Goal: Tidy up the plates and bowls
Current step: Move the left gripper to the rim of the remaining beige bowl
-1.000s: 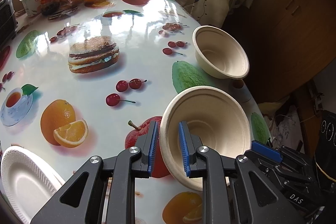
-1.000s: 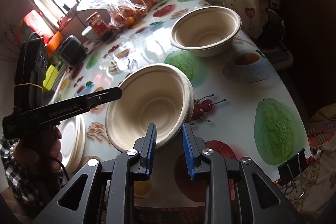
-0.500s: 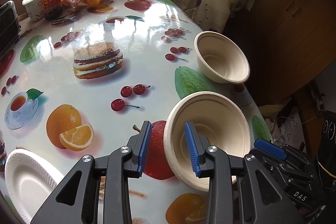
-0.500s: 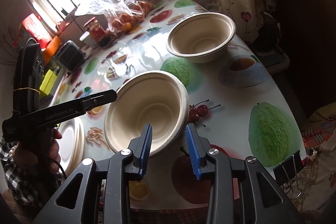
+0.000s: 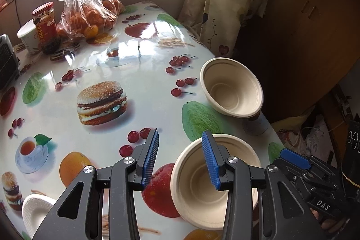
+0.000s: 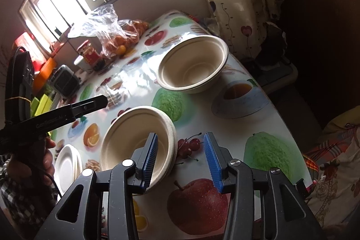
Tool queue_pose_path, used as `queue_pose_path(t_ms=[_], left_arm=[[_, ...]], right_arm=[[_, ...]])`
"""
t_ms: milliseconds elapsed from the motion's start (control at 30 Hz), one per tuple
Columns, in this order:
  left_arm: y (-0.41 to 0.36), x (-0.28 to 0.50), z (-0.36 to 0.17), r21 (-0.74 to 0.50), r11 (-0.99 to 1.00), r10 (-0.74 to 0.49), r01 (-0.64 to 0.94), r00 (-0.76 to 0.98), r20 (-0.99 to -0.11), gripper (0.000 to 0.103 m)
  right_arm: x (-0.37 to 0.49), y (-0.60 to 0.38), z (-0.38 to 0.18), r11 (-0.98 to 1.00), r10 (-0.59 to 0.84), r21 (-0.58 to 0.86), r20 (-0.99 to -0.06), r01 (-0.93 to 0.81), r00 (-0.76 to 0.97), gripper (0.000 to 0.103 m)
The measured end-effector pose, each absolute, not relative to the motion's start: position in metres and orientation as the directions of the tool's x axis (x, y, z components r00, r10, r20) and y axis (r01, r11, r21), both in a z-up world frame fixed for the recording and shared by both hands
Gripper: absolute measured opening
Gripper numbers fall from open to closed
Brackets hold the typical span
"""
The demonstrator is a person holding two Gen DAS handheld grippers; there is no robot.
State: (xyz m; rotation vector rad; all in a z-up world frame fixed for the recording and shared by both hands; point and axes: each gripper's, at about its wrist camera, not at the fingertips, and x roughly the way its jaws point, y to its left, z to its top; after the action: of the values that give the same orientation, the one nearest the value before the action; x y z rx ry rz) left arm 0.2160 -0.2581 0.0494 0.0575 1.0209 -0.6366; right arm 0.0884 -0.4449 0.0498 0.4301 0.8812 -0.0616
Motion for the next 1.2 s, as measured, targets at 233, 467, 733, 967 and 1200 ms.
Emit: queue_pose_path(t_ms=[233,467,733,967,1200], left_arm=[[-0.275,0.234,0.052,-0.228,0.811,-0.468,0.539,0.363,-0.806,0.041],[-0.292,0.254,0.054,-0.231,0.793,-0.485,0.564,0.355,-0.799,0.041],[-0.308,0.282,0.048,-0.289,0.772,-0.523,0.566,0.306,-0.796,0.041],[-0.327,0.301,0.037,-0.306,0.769,-0.522,0.560,0.275,-0.808,0.041],[-0.338,0.311,0.025,-0.329,0.763,-0.528,0.557,0.244,-0.813,0.041]], right_arm=[[0.097,-0.461,0.052,0.906,0.083,0.330,-0.753,0.266,0.653,0.043],[0.110,-0.477,0.051,0.894,0.061,0.336,-0.746,0.295,0.663,0.044],[0.123,-0.490,0.048,0.887,0.039,0.332,-0.746,0.320,0.664,0.045],[0.135,-0.500,0.040,0.880,0.047,0.349,-0.740,0.323,0.671,0.045],[0.148,-0.501,0.034,0.883,0.070,0.361,-0.733,0.299,0.676,0.045]])
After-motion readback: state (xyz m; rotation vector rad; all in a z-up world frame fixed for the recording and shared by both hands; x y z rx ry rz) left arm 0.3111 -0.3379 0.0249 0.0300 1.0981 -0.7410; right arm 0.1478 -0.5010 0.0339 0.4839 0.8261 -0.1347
